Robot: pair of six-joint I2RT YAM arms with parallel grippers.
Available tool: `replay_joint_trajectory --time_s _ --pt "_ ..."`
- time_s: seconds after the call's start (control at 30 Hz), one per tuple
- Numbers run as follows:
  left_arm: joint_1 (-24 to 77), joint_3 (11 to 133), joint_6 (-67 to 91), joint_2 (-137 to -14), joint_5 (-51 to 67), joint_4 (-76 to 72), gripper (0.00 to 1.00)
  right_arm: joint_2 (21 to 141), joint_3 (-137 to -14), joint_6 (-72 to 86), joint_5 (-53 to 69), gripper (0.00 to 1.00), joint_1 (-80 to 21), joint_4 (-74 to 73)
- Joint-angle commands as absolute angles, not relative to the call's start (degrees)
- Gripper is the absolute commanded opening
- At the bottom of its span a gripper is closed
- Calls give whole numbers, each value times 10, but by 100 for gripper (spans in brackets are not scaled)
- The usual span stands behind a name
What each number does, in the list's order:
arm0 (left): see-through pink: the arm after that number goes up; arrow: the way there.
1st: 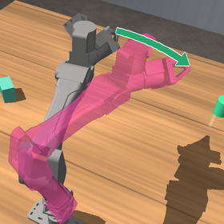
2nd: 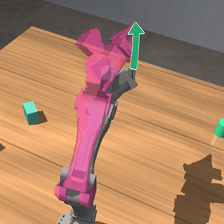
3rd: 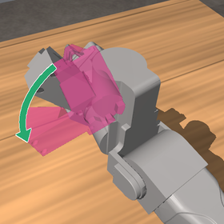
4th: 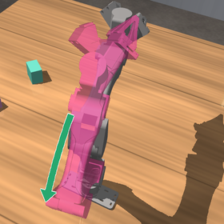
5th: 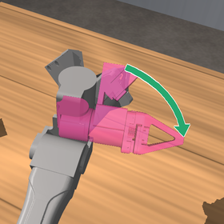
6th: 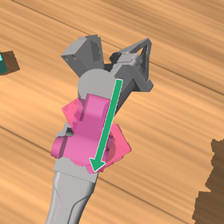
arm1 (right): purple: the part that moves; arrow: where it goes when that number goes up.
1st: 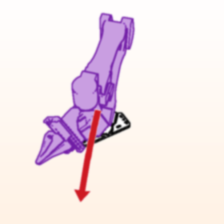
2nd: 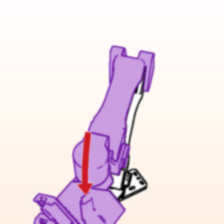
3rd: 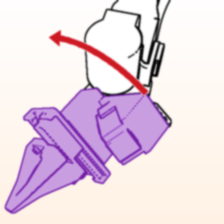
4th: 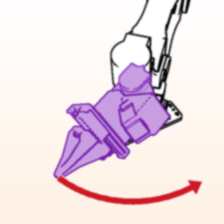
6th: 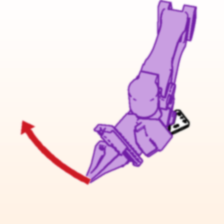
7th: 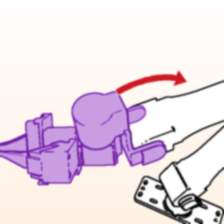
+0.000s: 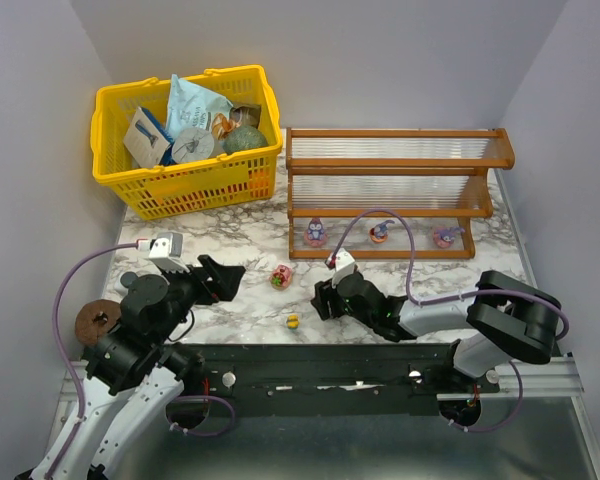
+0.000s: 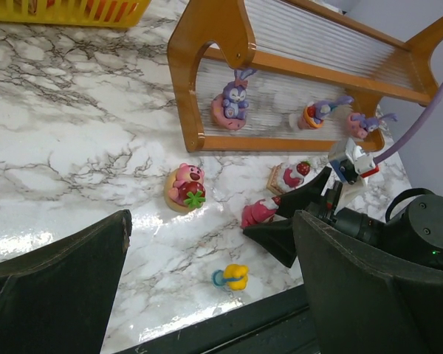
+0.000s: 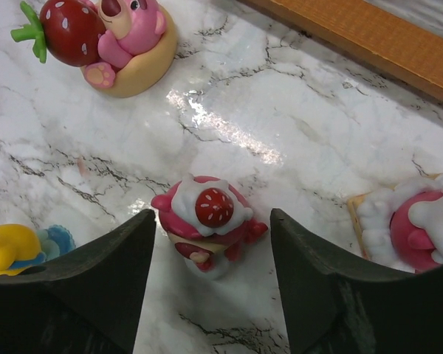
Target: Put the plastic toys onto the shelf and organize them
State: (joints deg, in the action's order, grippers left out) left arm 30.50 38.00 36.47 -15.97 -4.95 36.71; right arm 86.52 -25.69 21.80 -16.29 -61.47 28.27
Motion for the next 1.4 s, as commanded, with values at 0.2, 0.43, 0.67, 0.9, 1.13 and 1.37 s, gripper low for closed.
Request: replay_joint_trajectory --time_s 0.2,0.43,0.67,0.9,1.13,1.37 --pt "308 372 354 -150 -35 354 99 869 -249 229 -228 45 -624 326" --pt "308 373 354 -147 -35 354 99 818 -248 248 -236 28 -628 291" --pt "308 372 355 -146 -35 354 99 733 -266 261 -243 24 -628 205" --pt "308 372 354 -146 -33 353 99 604 -328 283 -294 24 -628 26" --pt "308 370 355 -142 -32 352 99 551 -436 301 -380 24 -593 -199" --pt "308 370 355 -146 -29 352 99 553 -475 251 -366 24 -506 -208"
